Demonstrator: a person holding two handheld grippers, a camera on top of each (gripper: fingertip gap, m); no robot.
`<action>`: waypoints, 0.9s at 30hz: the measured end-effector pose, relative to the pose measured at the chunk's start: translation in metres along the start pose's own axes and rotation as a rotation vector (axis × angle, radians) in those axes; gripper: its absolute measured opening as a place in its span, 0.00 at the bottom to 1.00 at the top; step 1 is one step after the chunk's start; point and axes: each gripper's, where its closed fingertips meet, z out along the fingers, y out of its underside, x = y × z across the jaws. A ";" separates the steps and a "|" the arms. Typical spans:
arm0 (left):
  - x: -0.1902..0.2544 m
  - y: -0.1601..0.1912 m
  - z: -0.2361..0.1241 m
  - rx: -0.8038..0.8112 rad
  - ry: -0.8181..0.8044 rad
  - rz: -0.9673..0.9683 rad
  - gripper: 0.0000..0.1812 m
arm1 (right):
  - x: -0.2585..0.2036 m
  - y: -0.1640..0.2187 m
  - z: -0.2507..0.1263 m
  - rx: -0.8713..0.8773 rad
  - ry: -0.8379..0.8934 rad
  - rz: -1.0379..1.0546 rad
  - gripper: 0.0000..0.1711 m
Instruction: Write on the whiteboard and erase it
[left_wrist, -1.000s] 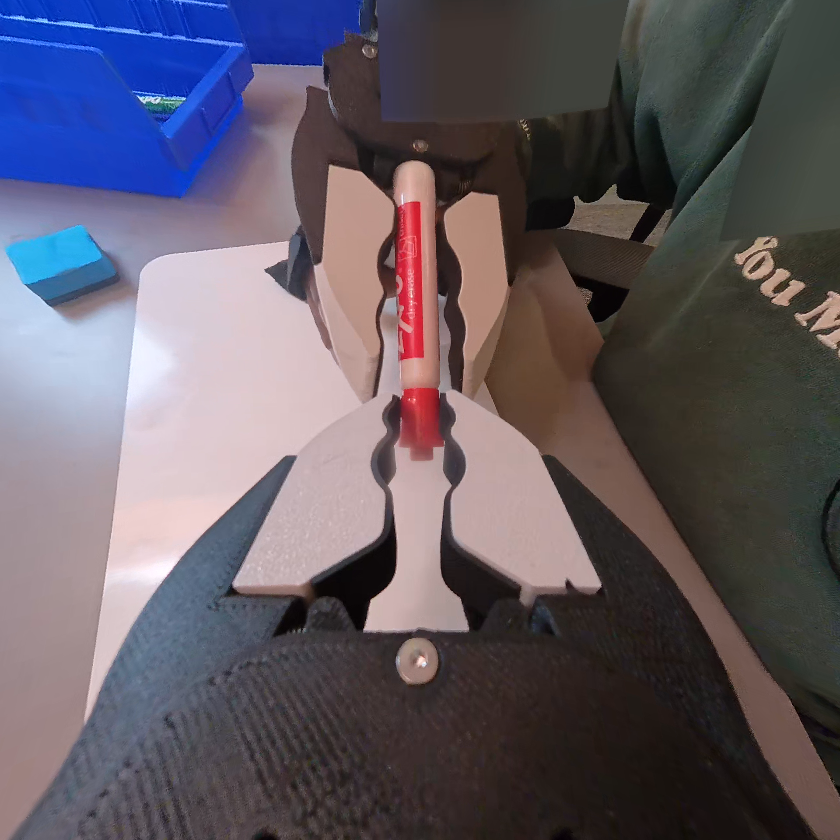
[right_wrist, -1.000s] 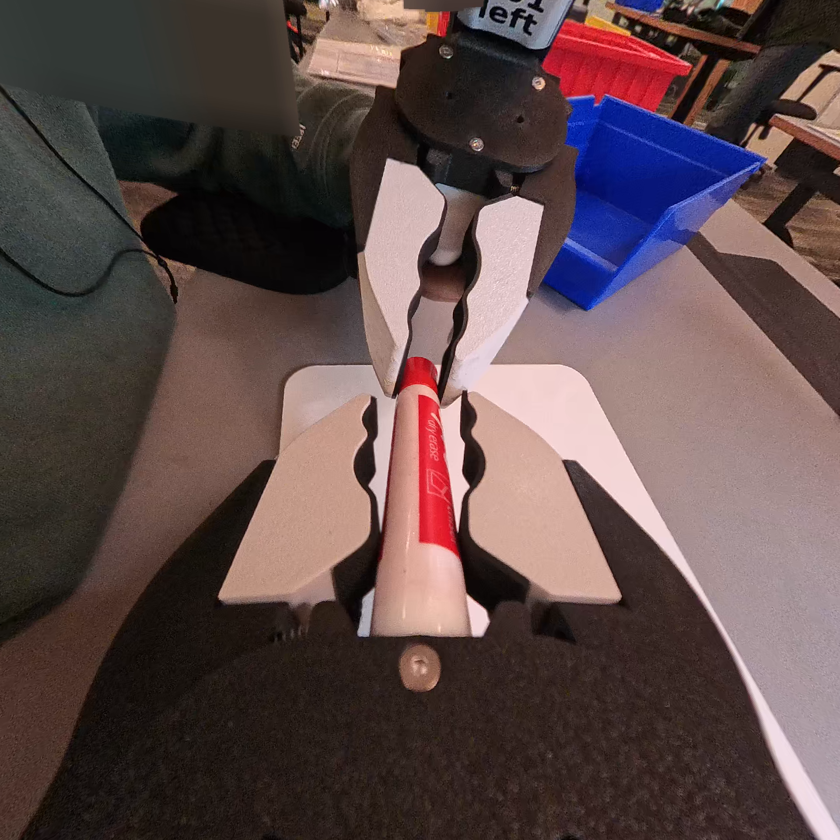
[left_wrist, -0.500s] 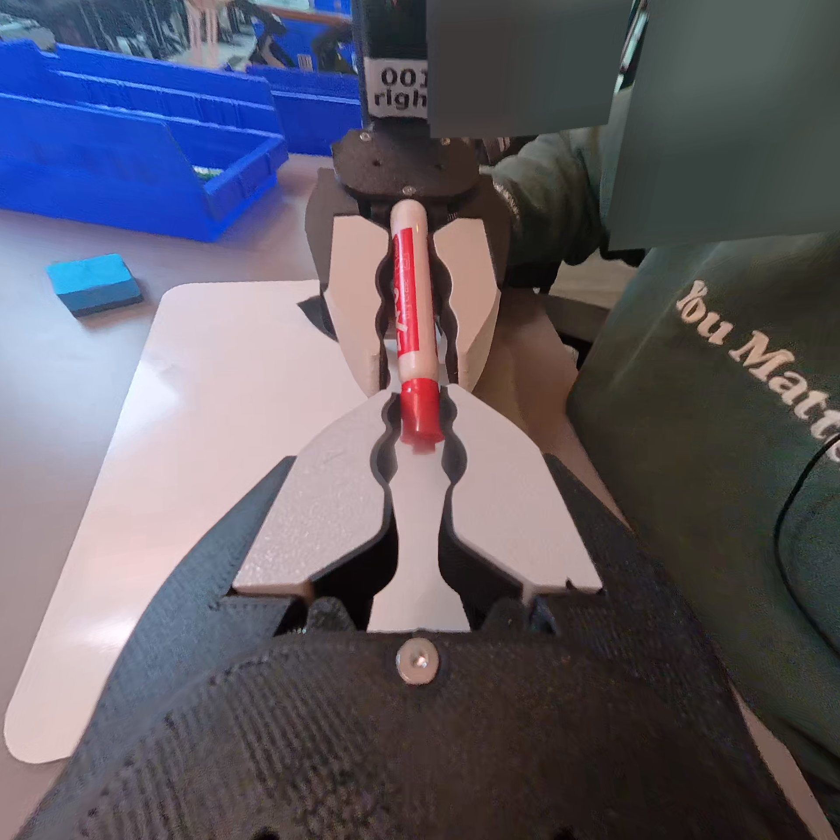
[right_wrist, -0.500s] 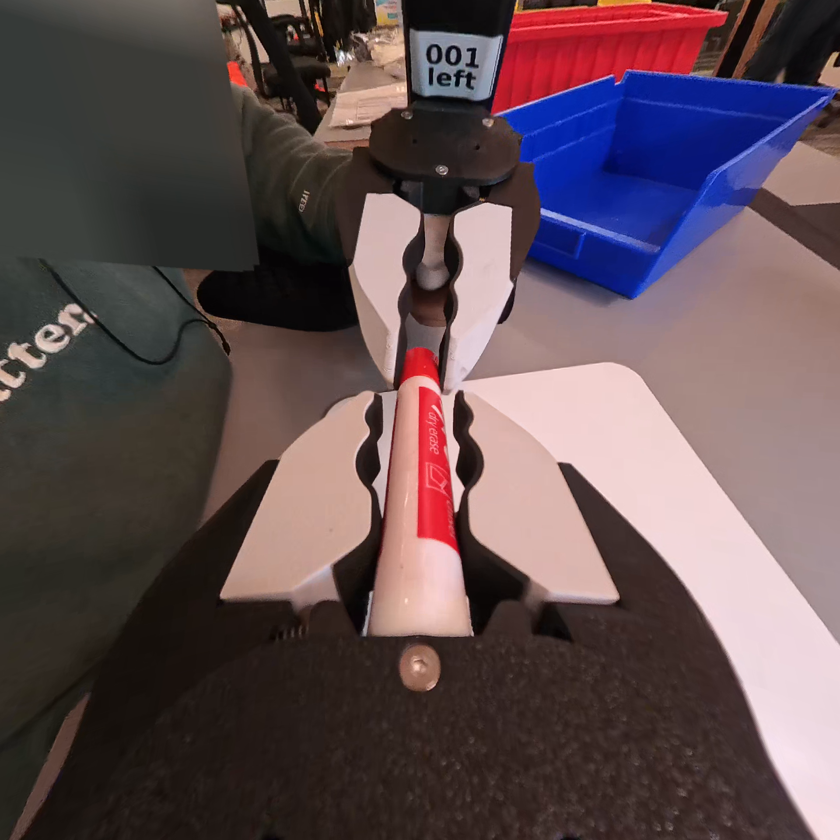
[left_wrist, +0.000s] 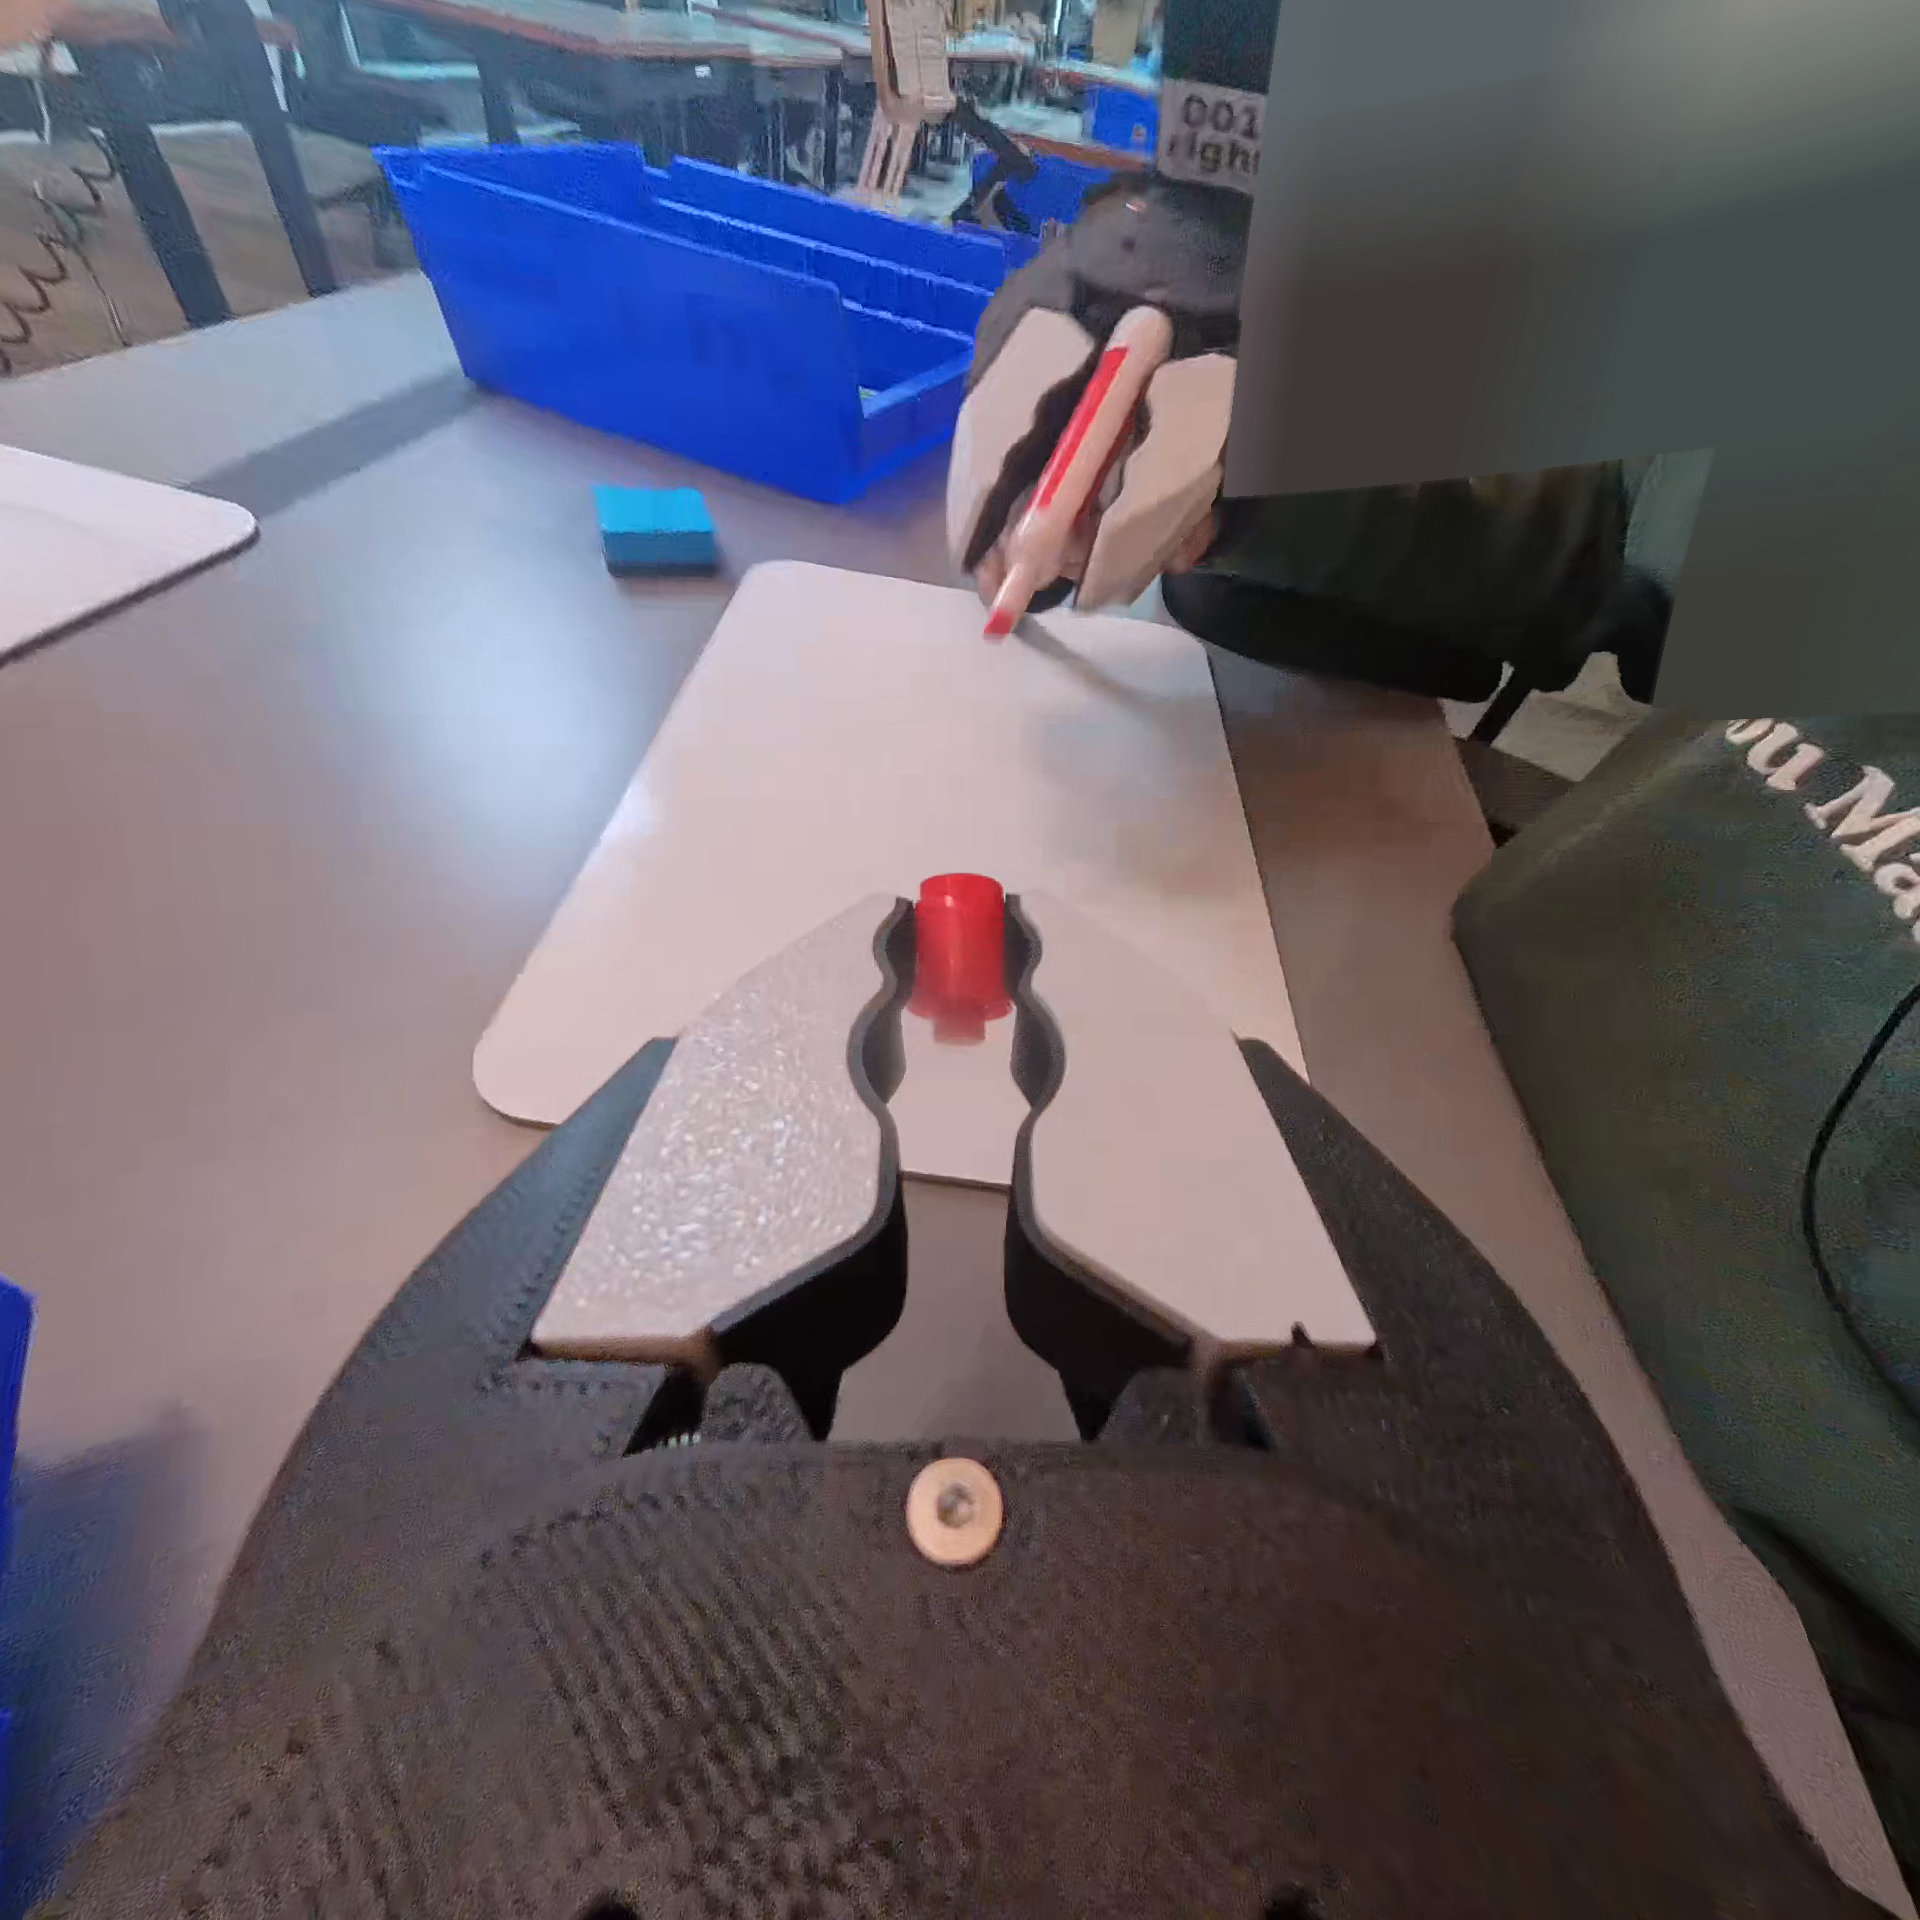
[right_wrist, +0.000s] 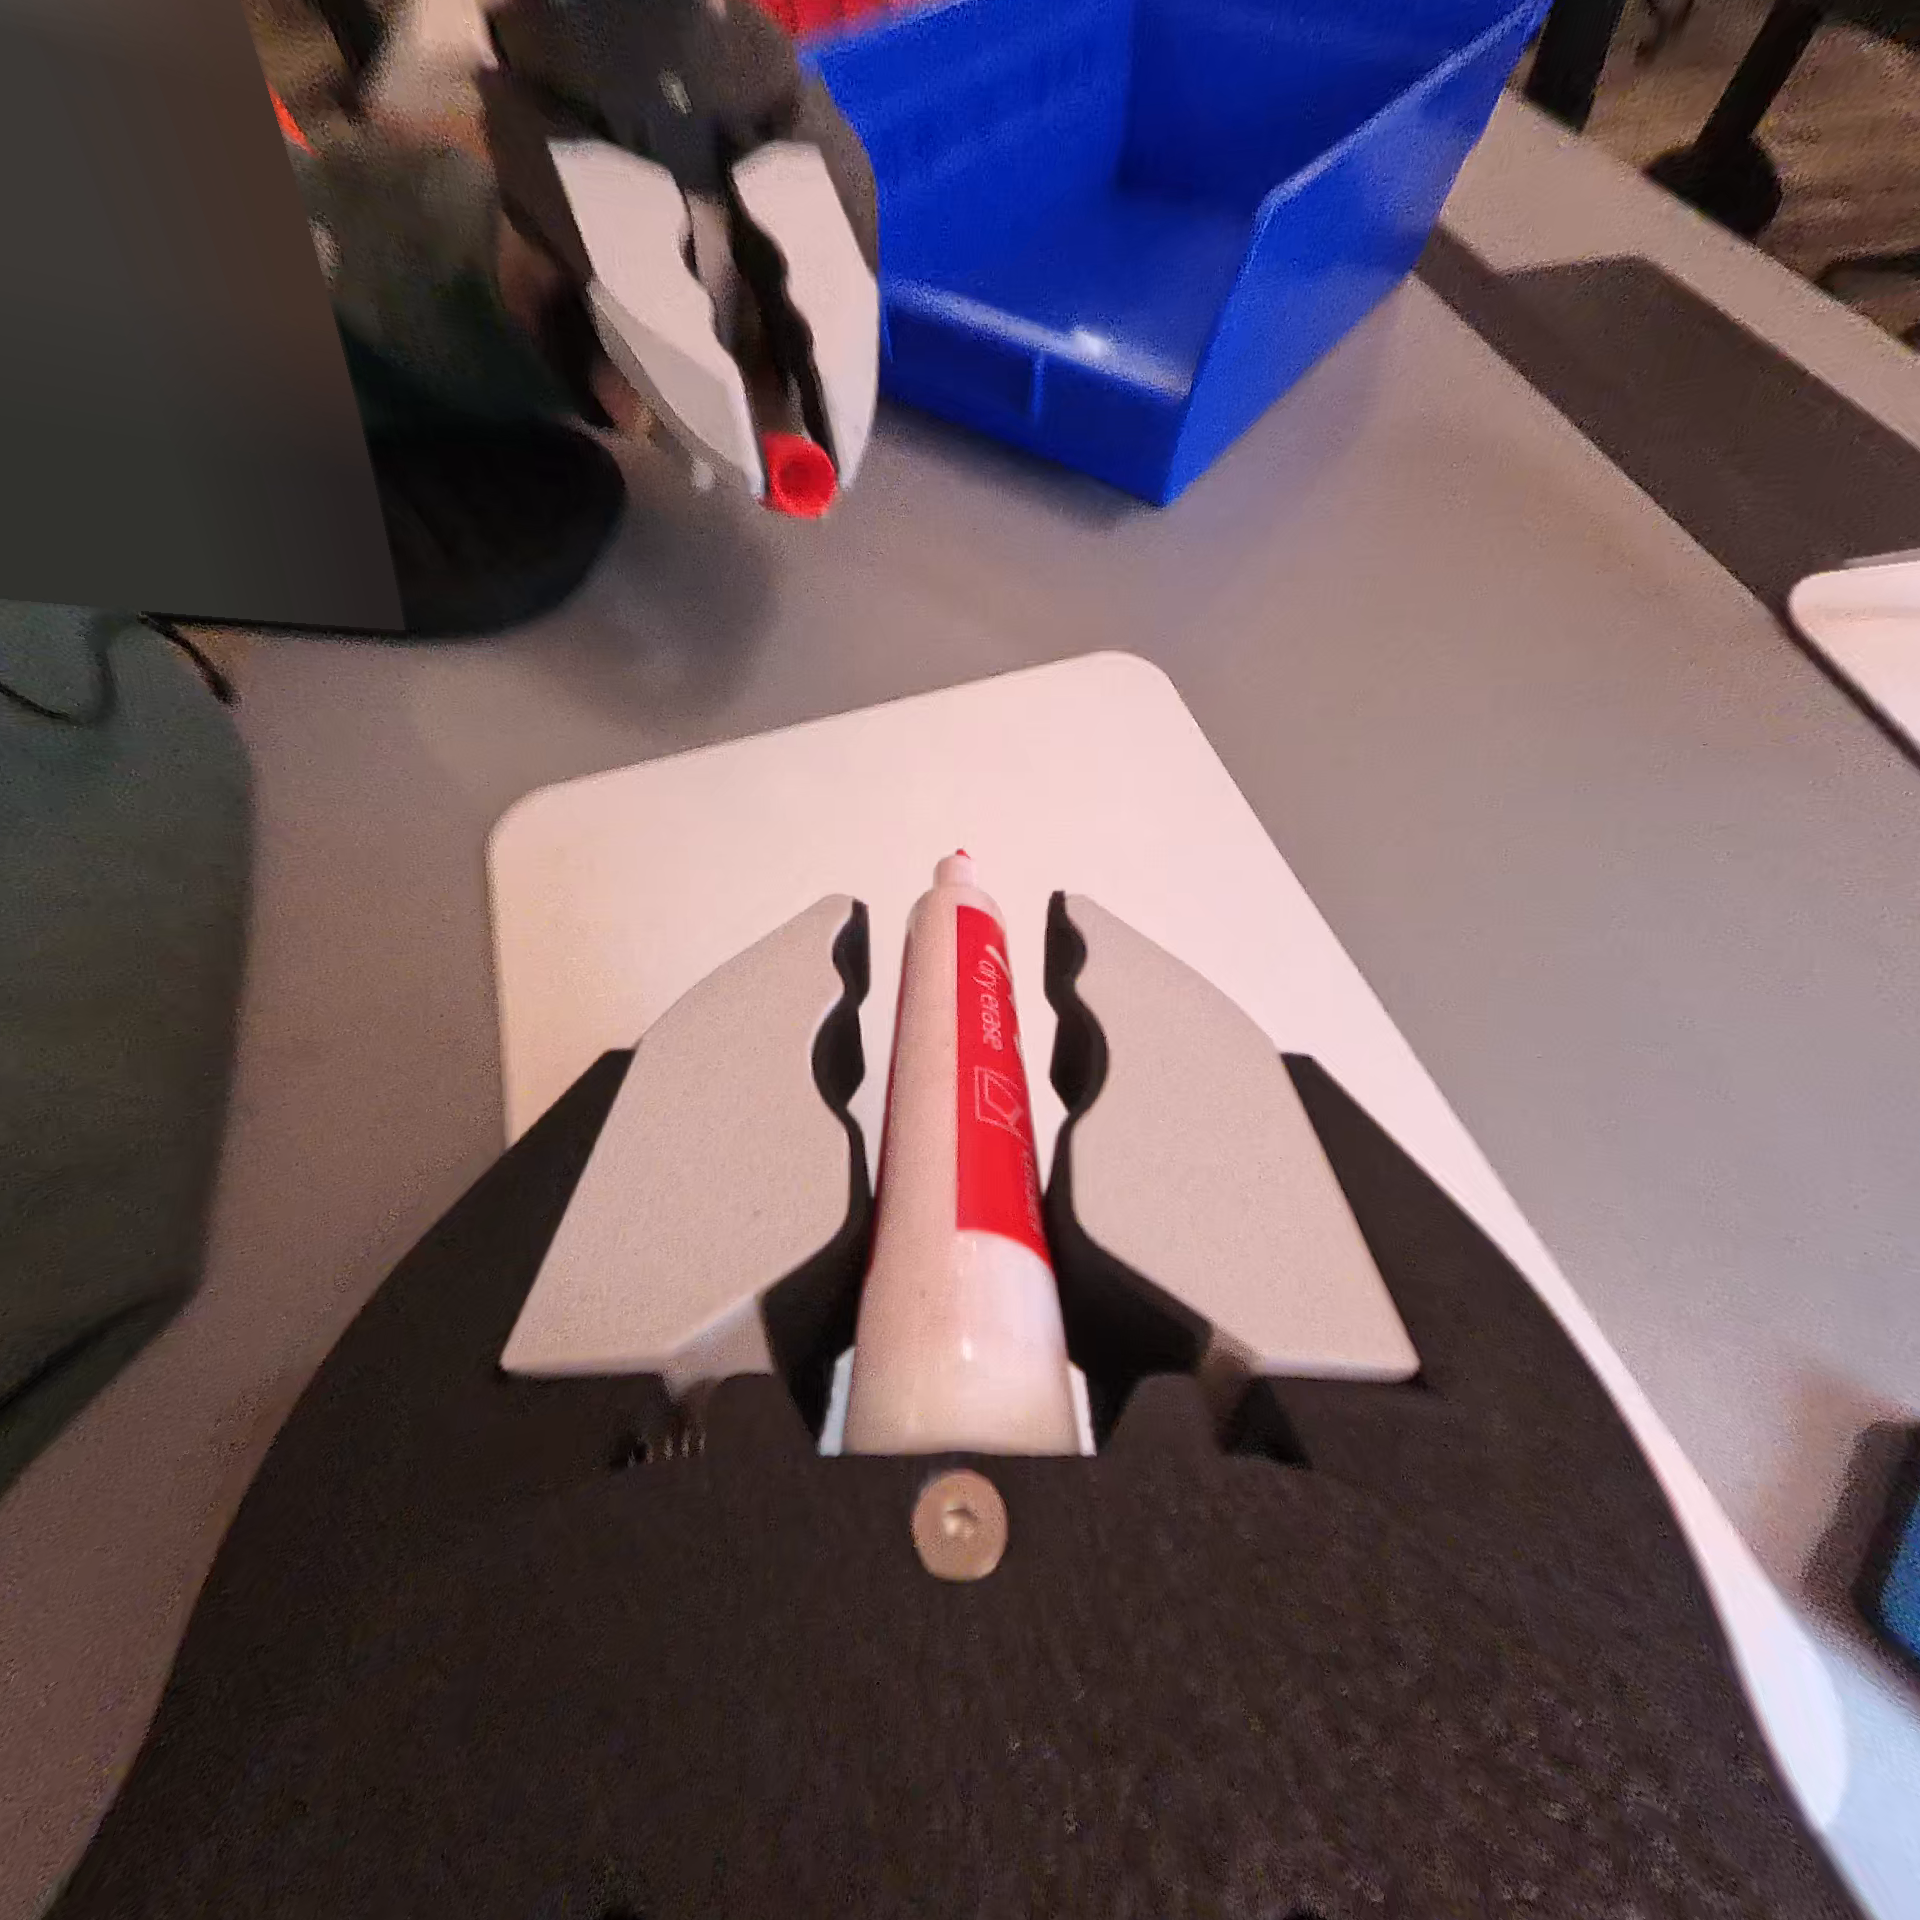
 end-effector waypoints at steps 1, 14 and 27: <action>-0.001 0.001 -0.001 -0.006 -0.009 0.008 0.09 | 0.002 0.003 0.009 -0.055 0.001 -0.019 0.20; -0.001 0.043 -0.014 -0.063 -0.006 0.013 0.09 | 0.003 0.016 0.088 -0.599 -0.060 -0.228 0.20; 0.006 0.049 -0.035 -0.056 -0.002 0.038 0.09 | 0.016 0.020 0.102 -0.794 -0.097 -0.230 0.20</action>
